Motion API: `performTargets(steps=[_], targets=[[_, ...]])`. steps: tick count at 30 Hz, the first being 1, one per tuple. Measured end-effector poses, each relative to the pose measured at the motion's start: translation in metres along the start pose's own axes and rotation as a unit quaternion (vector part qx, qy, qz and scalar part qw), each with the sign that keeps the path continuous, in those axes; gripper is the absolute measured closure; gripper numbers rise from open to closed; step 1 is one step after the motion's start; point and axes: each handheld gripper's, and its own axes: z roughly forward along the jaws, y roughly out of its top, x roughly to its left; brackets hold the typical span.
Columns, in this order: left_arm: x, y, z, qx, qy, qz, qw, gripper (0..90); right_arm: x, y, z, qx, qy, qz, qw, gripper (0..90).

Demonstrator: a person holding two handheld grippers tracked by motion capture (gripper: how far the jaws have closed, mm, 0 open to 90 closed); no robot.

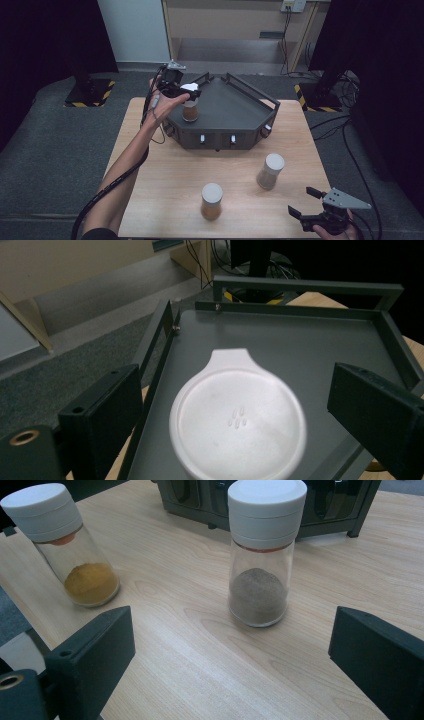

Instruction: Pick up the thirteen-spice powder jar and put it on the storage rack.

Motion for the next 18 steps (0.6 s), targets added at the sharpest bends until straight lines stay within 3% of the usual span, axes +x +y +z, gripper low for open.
performTargets(steps=[8,18], targets=[[-0.003,0.004,-0.02,-0.017,-0.007,0.014,0.9997,6.7,0.0,0.0,0.0,0.0,0.001,-0.001,1.0,5.3],[-0.007,-0.003,-0.044,-0.042,-0.025,0.031,0.9983,5.3,0.001,0.001,0.001,0.001,0.001,-0.003,1.0,5.3]])
